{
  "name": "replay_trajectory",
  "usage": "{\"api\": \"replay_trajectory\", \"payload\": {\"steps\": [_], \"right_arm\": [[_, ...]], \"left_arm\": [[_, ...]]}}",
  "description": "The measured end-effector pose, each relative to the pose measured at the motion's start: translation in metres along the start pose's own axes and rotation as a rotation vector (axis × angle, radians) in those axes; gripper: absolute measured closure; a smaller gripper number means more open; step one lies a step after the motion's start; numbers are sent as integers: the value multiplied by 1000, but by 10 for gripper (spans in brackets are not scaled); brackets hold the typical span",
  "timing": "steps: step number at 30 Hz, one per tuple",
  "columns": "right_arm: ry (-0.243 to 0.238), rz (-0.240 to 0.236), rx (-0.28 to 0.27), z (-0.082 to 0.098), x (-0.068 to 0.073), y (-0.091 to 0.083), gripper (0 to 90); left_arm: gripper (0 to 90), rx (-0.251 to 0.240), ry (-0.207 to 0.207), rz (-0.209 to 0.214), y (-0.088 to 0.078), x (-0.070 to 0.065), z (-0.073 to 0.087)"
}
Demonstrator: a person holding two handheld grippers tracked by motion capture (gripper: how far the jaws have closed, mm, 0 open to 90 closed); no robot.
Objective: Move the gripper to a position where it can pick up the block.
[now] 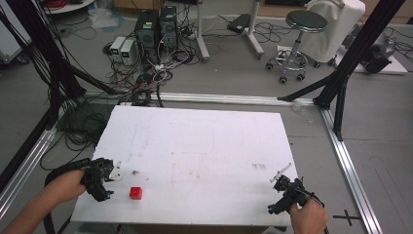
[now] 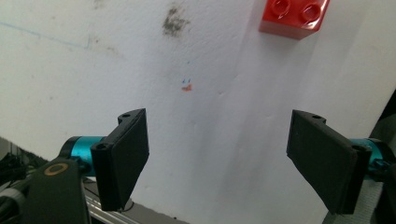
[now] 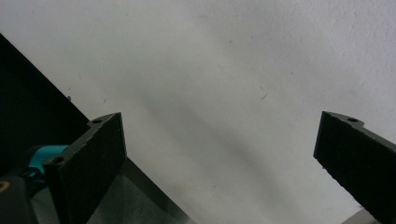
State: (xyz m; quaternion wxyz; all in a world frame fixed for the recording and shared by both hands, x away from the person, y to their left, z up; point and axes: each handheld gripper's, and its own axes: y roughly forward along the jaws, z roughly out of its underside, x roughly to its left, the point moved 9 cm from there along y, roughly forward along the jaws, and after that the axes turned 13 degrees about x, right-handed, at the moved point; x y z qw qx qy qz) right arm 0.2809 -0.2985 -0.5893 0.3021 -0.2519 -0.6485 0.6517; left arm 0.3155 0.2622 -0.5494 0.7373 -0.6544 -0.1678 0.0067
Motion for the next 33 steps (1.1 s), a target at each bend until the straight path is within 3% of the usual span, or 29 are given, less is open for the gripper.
{"api": "replay_trajectory", "payload": {"steps": [10,29,33], "right_arm": [[-1,-3,-8,0,0,-1,15],[-8,-11,-15,-2,1,-2,15],[-11,-8,-15,-2,1,-3,16]], "left_arm": [[214,-16,122,8,-2,-7,-18],[214,8,239,54,4,-24,-45],[215,17,248,63,7,-27,-49]]}}
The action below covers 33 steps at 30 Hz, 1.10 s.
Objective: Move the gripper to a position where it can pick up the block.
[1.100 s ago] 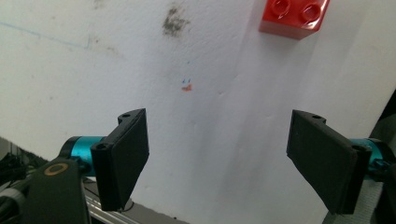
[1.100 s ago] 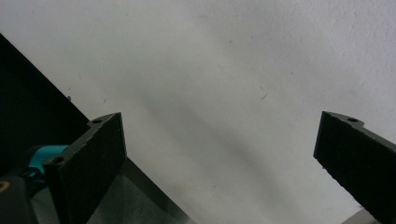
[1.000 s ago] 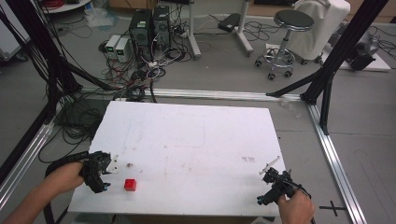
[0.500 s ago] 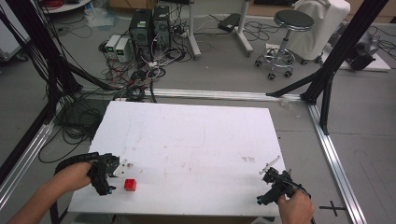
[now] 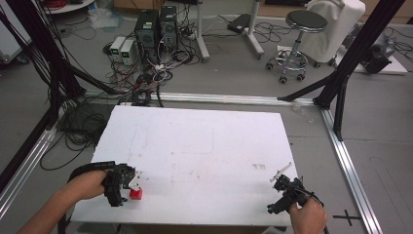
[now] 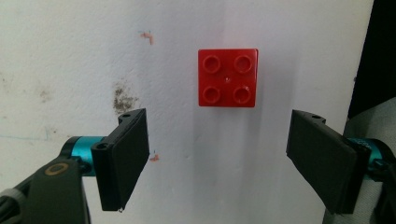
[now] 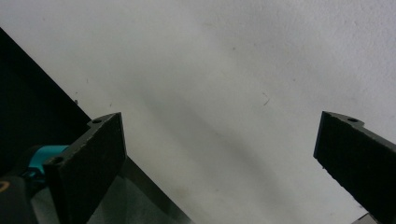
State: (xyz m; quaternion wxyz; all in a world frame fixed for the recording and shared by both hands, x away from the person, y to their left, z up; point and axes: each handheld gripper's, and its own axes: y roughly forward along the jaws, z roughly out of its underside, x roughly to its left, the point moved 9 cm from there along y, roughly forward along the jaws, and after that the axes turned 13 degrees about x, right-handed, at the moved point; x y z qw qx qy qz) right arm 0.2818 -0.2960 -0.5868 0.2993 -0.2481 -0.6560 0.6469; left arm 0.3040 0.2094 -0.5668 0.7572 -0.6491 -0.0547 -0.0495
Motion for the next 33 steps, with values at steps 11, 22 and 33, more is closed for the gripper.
{"api": "replay_trajectory", "payload": {"steps": [11,22,33], "right_arm": [[-1,-5,-4,-1,1,0,16],[-4,-6,-6,-1,0,0,15],[-1,-6,-1,-1,0,1,15]], "left_arm": [[215,34,48,23,9,-4,-15],[217,60,80,50,22,-3,-27],[219,73,72,63,27,-2,-26]]}}
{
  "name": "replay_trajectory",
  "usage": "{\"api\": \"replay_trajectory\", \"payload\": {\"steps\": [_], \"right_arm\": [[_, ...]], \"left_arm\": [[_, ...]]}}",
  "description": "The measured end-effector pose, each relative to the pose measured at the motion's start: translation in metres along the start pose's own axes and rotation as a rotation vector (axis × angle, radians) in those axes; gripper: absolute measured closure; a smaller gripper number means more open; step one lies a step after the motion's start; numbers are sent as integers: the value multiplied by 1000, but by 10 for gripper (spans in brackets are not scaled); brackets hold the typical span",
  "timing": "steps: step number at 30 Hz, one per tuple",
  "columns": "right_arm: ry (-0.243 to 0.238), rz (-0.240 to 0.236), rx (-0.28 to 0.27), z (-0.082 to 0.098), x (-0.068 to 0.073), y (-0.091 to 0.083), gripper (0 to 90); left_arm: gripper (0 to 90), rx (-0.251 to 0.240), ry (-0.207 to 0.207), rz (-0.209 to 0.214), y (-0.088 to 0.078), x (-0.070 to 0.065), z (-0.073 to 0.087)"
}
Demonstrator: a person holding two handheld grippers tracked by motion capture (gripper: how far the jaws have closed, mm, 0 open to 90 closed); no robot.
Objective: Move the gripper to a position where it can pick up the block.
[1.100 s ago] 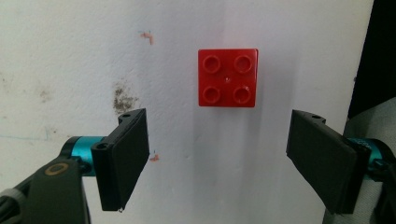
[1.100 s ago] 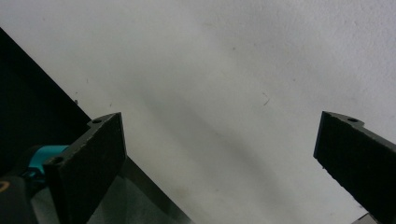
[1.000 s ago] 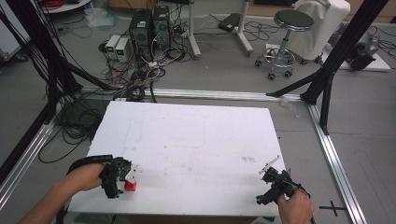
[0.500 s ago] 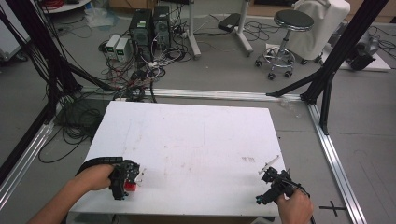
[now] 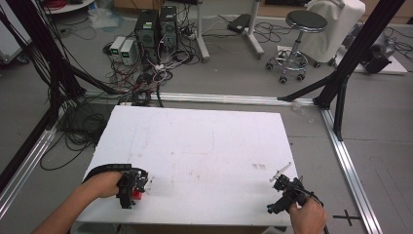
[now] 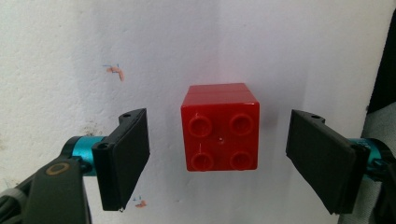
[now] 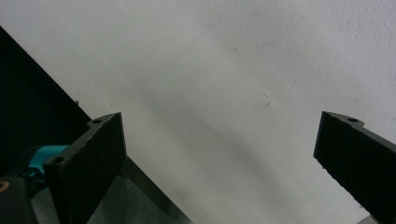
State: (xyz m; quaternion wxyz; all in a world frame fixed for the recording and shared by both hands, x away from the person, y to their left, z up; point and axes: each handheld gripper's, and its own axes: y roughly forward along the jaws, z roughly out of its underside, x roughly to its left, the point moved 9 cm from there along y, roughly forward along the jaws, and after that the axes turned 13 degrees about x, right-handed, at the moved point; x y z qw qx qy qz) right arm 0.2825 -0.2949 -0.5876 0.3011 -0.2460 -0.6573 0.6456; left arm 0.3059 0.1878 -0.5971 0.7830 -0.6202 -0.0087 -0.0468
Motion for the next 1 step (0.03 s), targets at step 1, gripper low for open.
{"api": "replay_trajectory", "payload": {"steps": [1], "right_arm": [[0,0,-1,0,0,0,16]], "left_arm": [[219,1,0,5,-1,-1,0]]}}
